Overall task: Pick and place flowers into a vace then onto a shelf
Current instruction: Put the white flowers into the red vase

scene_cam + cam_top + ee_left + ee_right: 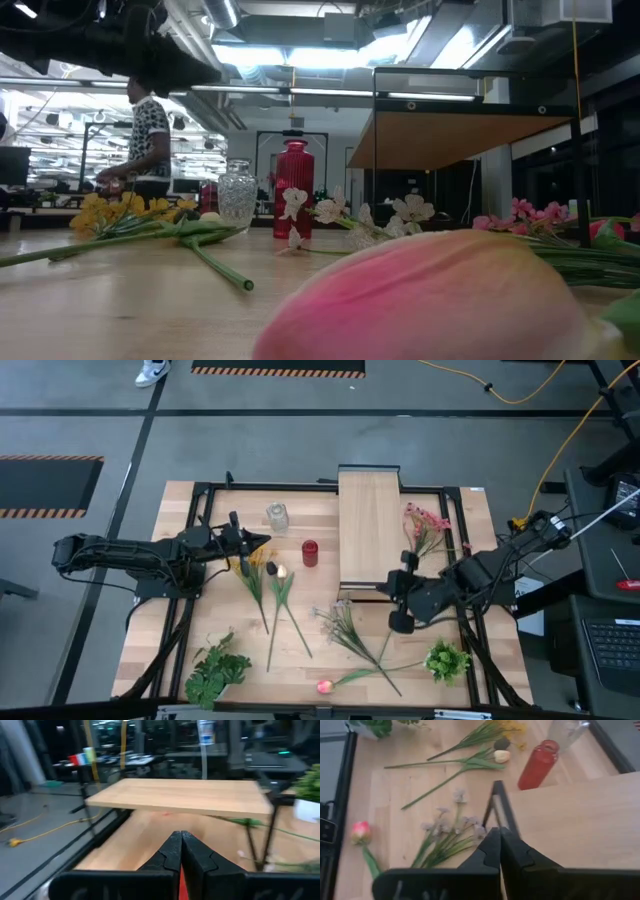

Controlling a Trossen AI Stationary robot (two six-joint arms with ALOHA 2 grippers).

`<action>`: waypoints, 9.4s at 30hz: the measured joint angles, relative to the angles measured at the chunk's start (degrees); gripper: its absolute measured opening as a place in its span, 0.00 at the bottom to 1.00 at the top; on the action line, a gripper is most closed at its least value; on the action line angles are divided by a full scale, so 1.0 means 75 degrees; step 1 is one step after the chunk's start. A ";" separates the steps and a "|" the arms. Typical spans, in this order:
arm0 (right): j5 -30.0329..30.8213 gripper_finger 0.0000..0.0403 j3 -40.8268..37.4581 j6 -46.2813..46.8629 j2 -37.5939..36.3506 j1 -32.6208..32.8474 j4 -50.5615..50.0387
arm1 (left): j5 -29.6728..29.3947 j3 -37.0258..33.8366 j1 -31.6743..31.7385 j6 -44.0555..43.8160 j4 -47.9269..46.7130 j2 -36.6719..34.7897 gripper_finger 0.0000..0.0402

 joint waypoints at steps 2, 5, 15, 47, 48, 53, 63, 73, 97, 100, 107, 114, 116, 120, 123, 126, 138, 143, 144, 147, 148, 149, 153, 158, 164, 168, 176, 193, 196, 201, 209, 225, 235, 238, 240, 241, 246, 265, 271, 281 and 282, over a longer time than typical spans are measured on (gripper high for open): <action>-0.0001 0.00 0.0167 0.0025 0.0238 0.0096 0.0001 | 0.0444 0.0000 0.0000 -0.0006 -0.0001 0.0000 0.01; -0.0002 0.00 0.0420 0.0000 0.0561 0.0242 0.0001 | 0.1077 0.0000 0.0000 -0.0012 0.0000 0.0000 0.01; -0.0527 0.00 0.0602 0.1421 0.1459 0.0802 -0.0069 | 0.3149 0.0000 -0.0182 0.0064 0.0049 0.0000 0.01; -0.0732 0.09 0.0596 0.2267 0.2634 0.1147 0.0441 | 0.3192 0.0000 -0.0659 0.0868 0.0049 0.0000 0.01; -0.0732 0.11 0.0596 0.2351 0.2635 0.1147 0.0443 | 0.3192 0.0000 -0.0659 0.0868 0.0049 0.0000 0.01; -0.0732 0.26 0.0593 0.2389 0.2635 0.1147 0.0440 | 0.3190 0.0000 -0.0659 0.0865 0.0049 0.0000 0.01; -0.0923 0.55 0.0587 0.2379 0.3133 0.1147 0.0439 | 0.3190 0.0000 -0.0659 0.0854 0.0049 0.0003 0.01; -0.1617 0.60 0.0587 0.3271 0.3865 0.1145 0.0789 | 0.3143 0.0000 -0.0659 0.0851 0.0046 0.0003 0.01; -0.2119 0.60 -0.0054 0.4414 0.4462 0.1186 0.1536 | 0.3021 -0.0009 -0.0659 0.0108 -0.0294 0.0003 0.01; -0.2117 0.60 -0.0360 0.4382 0.4462 0.1185 0.1996 | 0.3021 -0.0009 -0.0659 0.0108 -0.0295 0.0003 0.01; -0.2119 0.60 -0.0724 0.4373 0.4462 0.1177 0.2619 | 0.3021 -0.0009 -0.0659 0.0115 -0.0297 0.0003 0.01; -0.2111 0.58 -0.1190 0.4397 0.4461 0.1177 0.3419 | 0.3021 -0.0009 -0.0659 0.0122 -0.0298 0.0003 0.01; -0.2068 0.57 -0.1306 0.4404 0.4435 0.1175 0.3531 | 0.3021 -0.0009 -0.0659 0.0122 -0.0300 0.0003 0.01; -0.2043 0.52 -0.1432 0.4403 0.4416 0.1165 0.3585 | 0.3021 -0.0009 -0.0659 0.0125 -0.0300 0.0003 0.01; -0.2038 0.47 -0.1450 0.4389 0.4413 0.1162 0.3572 | 0.3021 -0.0009 -0.0659 0.0125 -0.0300 0.0003 0.01; -0.2034 0.39 -0.1462 0.4385 0.4415 0.1156 0.3586 | 0.3021 -0.0009 -0.0659 0.0125 -0.0300 0.0003 0.01; -0.2034 0.03 -0.1476 0.5113 0.4434 0.1146 0.3717 | 0.3021 -0.0009 -0.0659 0.0127 -0.0300 0.0003 0.01; -0.1905 0.02 -0.1485 0.5333 0.4436 0.1099 0.3908 | 0.3021 -0.0009 -0.0659 0.0125 -0.0300 0.0003 0.01; -0.1894 0.01 -0.1485 0.5266 0.4442 0.1090 0.3974 | 0.3021 -0.0009 -0.0659 0.0128 -0.0300 0.0003 0.01; -0.1883 0.02 -0.1483 0.5174 0.4419 0.1083 0.4197 | 0.3021 -0.0009 -0.0657 0.0105 -0.0300 0.0003 0.01; -0.1875 0.01 -0.1473 0.5171 0.4377 0.1083 0.4208 | 0.3023 -0.0009 -0.0656 0.0073 -0.0300 0.0003 0.01; -0.1846 0.01 -0.1472 0.5146 0.4314 0.1083 0.4203 | 0.3023 -0.0009 -0.0659 0.0031 -0.0300 0.0003 0.01; -0.1756 0.01 -0.1464 0.4761 0.4071 0.1075 0.4178 | 0.3023 -0.0009 -0.0659 0.0006 -0.0300 0.0003 0.01; -0.1463 0.01 -0.1456 0.4102 0.3596 0.1015 0.4210 | 0.3023 -0.0009 -0.0657 -0.0015 -0.0300 0.0003 0.01; -0.1434 0.01 -0.1453 0.2829 0.3088 0.0892 0.4444 | 0.3023 -0.0009 -0.0656 -0.0015 -0.0300 0.0003 0.01; -0.1435 0.01 -0.1453 0.1830 0.2779 0.0662 0.4455 | 0.3023 -0.0009 -0.0656 -0.0015 -0.0300 0.0003 0.01; -0.1587 0.01 -0.1787 0.0112 0.2167 0.0056 0.5222 | 0.3023 -0.0009 -0.0656 -0.0012 -0.0300 0.0003 0.01; -0.3572 0.01 -0.3878 -0.3277 0.1227 -0.1288 1.0210 | 0.3023 -0.0009 -0.0656 -0.0008 -0.0301 0.0003 0.01; -0.3770 0.01 -0.3834 -0.3247 0.1227 -0.1309 1.0326 | 0.3023 -0.0009 -0.0656 -0.0009 -0.0302 0.0003 0.01; -0.4194 0.02 -0.3831 -0.3418 0.1227 -0.1309 1.0920 | 0.3023 -0.0009 -0.0656 -0.0009 -0.0303 0.0003 0.01; -0.4194 0.02 -0.3826 -0.4193 0.1227 -0.1301 1.1718 | 0.3016 -0.0009 -0.0656 0.0374 -0.0055 0.0003 0.01; -0.3366 0.02 -0.3822 -0.5036 0.1233 -0.1309 1.2666 | 0.2649 -0.0007 -0.0660 0.0385 0.0967 0.0003 0.31; -0.2375 0.02 -0.3822 -0.5019 0.1309 -0.1371 1.2762 | 0.1875 -0.0005 -0.1534 0.0330 0.1911 0.0556 0.54; -0.2368 0.02 -0.3818 -0.5021 0.1454 -0.1442 1.3131 | 0.1347 0.0220 -0.1859 0.0268 0.2081 0.1118 0.54; -0.2370 0.02 -0.3819 -0.5025 0.1599 -0.1502 1.3439 | 0.1044 0.0561 -0.1976 0.0043 0.2124 0.1593 0.54; -0.2372 0.02 -0.3819 -0.5022 0.1659 -0.1536 1.3556 | 0.0996 0.0704 -0.2001 0.0012 0.2138 0.1813 0.54; -0.2364 0.02 -0.3821 -0.4814 0.1908 -0.1673 1.3690 | 0.1056 0.1481 -0.2101 0.0103 0.2128 0.2835 0.54; -0.2366 0.02 -0.3819 -0.5258 0.2107 -0.1746 1.4086 | 0.1693 0.3306 -0.2367 0.0131 0.2385 0.5218 0.54; -0.2369 0.02 -0.3819 -0.5271 0.2107 -0.1746 1.4093 | 0.1697 0.3545 -0.2366 0.0215 0.2785 0.5367 0.54; -0.2369 0.02 -0.3819 -0.5361 0.2107 -0.1746 1.4096 | 0.1866 0.3562 -0.2375 0.0212 0.2783 0.5365 0.54; -0.2369 0.02 -0.3819 -0.5397 0.2107 -0.1746 1.4106 | 0.1866 0.3561 -0.2375 0.0210 0.2786 0.5365 0.54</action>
